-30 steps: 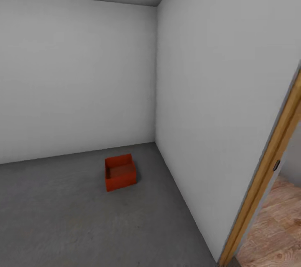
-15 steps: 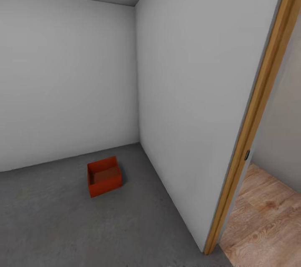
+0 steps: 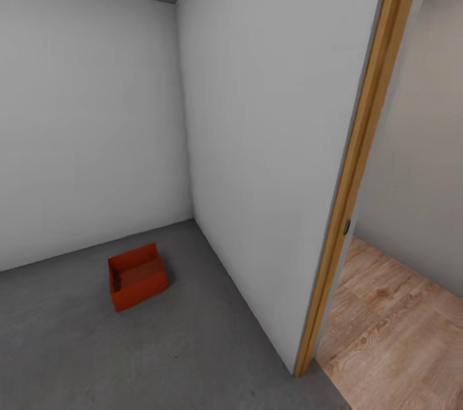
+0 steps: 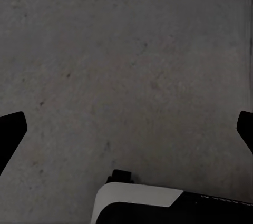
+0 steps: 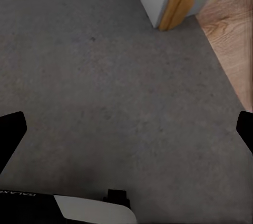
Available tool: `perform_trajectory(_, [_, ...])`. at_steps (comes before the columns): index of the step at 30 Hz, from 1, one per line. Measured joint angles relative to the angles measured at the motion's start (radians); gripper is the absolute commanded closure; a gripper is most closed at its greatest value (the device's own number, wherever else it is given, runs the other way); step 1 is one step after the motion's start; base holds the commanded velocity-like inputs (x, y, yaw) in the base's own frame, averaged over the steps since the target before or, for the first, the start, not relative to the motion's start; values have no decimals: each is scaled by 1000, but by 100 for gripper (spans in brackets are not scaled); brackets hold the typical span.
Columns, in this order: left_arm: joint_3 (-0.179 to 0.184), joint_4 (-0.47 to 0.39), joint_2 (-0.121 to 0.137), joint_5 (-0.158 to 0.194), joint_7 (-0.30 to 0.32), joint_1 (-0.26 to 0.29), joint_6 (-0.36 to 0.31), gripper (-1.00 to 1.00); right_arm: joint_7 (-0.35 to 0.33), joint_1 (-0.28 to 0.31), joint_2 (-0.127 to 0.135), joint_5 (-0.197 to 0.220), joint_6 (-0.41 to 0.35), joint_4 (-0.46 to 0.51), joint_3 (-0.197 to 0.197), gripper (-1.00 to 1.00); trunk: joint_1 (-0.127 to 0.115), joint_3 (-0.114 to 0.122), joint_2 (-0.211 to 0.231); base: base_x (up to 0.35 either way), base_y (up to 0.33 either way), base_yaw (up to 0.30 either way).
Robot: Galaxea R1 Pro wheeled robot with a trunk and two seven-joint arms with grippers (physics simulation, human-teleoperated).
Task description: Move the two storage containers from the living room to the garage. In the garage, place one container on the floor and stack the other container on top of it (either order is fine).
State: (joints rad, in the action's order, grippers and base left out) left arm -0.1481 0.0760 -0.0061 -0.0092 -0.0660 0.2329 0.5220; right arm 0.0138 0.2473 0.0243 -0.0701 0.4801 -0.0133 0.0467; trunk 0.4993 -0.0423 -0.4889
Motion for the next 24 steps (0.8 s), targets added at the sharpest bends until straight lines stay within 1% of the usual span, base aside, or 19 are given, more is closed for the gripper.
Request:
perform_trajectory(12, [1, 0, -1, -1, 0, 0, 1, -100, 0, 0, 0, 0, 0, 0, 0, -100, 0, -14, 0, 0, 0, -214])
perform_trajectory(24, [1, 0, 0, -1, 0, 0, -1, -100, 0, 0, 0, 0, 0, -1, 0, -100, 0, -28, 0, 0, 0, -179])
